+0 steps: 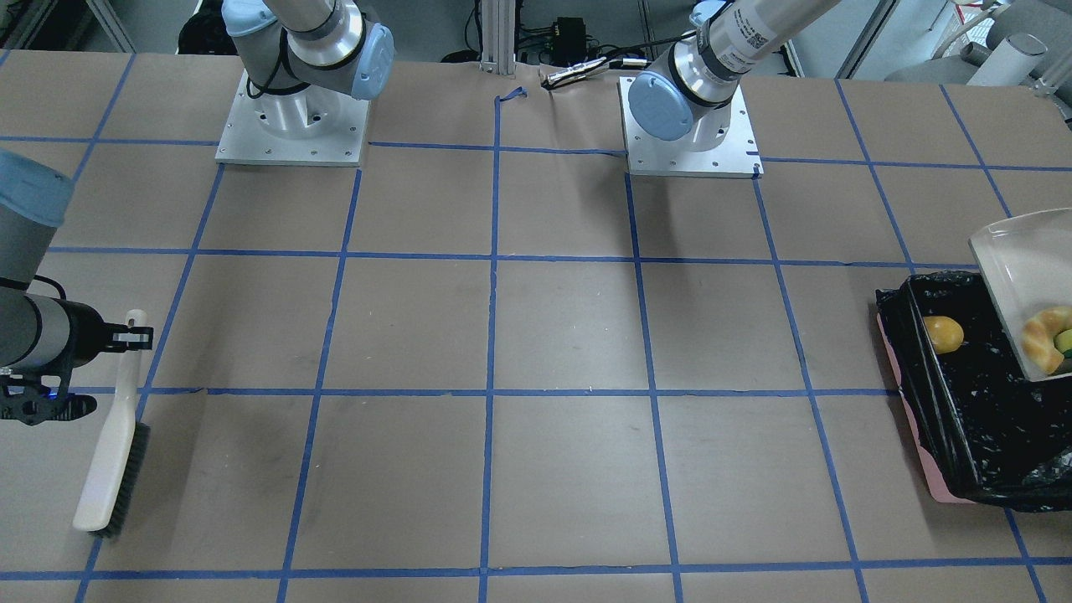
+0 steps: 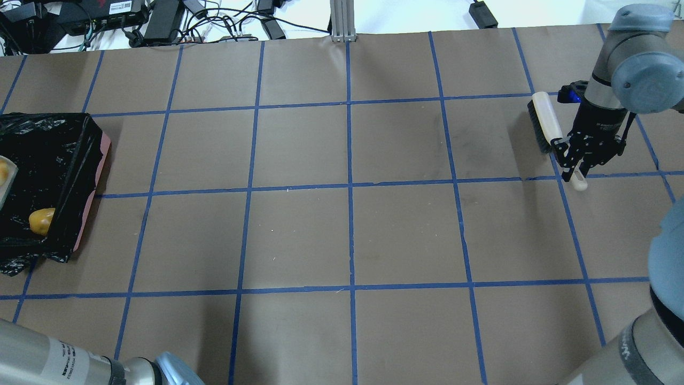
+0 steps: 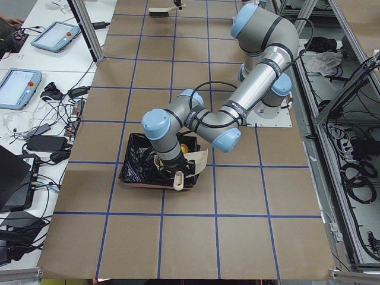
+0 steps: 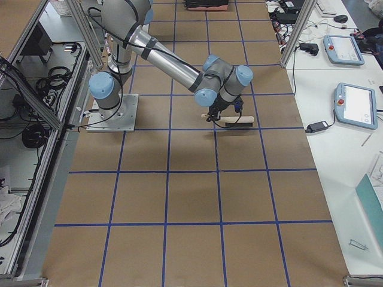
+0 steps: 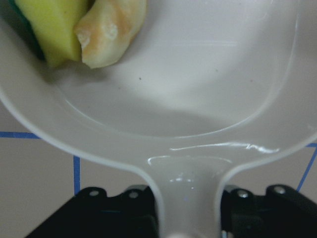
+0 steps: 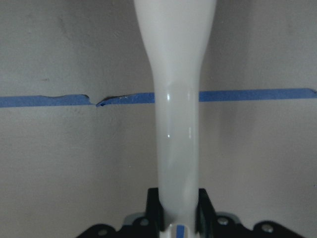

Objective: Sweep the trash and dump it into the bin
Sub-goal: 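Swing the dustpan over the black trash bin and tip it to dump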

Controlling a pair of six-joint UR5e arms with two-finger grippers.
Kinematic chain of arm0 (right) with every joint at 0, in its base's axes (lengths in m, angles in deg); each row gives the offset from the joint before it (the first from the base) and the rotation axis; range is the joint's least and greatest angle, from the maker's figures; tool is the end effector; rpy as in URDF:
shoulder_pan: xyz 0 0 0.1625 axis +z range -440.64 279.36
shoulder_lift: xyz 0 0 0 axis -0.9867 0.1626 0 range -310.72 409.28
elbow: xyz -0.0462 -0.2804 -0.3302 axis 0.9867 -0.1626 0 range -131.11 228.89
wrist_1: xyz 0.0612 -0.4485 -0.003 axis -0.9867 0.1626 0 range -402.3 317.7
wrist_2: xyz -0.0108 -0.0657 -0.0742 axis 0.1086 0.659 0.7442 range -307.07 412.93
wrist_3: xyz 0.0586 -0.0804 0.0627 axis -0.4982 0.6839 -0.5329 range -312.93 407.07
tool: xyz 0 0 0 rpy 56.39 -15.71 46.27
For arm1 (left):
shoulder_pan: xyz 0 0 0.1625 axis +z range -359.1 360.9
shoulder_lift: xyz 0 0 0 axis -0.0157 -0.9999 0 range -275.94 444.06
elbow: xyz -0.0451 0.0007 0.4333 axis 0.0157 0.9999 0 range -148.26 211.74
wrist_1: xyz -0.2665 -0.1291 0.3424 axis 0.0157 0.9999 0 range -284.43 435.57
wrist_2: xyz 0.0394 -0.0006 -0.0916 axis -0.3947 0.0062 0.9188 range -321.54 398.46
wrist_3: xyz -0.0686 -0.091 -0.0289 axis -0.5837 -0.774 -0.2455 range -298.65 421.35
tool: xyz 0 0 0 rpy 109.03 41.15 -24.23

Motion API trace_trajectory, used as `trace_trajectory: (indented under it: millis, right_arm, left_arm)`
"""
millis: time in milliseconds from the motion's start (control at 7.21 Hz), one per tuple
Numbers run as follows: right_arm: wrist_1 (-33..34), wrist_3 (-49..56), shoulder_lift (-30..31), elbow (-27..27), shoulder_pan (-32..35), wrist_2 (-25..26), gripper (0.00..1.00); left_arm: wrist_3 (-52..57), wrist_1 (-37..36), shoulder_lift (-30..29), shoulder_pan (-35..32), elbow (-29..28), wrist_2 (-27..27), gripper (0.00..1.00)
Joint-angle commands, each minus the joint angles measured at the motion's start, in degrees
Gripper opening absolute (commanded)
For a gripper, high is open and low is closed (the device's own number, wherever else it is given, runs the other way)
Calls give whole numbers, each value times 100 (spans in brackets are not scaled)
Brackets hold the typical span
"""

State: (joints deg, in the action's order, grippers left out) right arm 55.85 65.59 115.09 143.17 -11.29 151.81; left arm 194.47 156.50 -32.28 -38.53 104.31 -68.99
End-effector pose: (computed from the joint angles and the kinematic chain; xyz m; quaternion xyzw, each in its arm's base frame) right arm -0.1080 -0.6132 0.2100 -0.0046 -0.9814 -0.1912 0.0128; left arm 0.4945 -0.5335 0.3741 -0.6519 -0.7430 -0.1517 0.0035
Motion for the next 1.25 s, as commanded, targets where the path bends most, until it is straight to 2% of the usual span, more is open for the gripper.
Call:
trace_trajectory:
  millis: [0, 416, 694, 971, 1110]
  right_arm:
    - [-6, 108, -24, 12, 0, 8, 6]
    - [11, 188, -42, 20, 0, -1, 15]
    - [20, 161, -94, 12, 0, 8, 18]
    - [29, 117, -95, 12, 0, -10, 29]
    - [29, 126, -103, 12, 0, -10, 44]
  left_arm:
    - [-119, -33, 75, -231, -6, -337, 0]
    - [-181, -15, 49, -267, 108, -926, 0]
    - [-164, -15, 154, -267, 117, -997, 0]
    - [-190, -24, 216, -345, 152, -1156, 0]
    - [-190, -24, 295, -372, 152, -1182, 0]
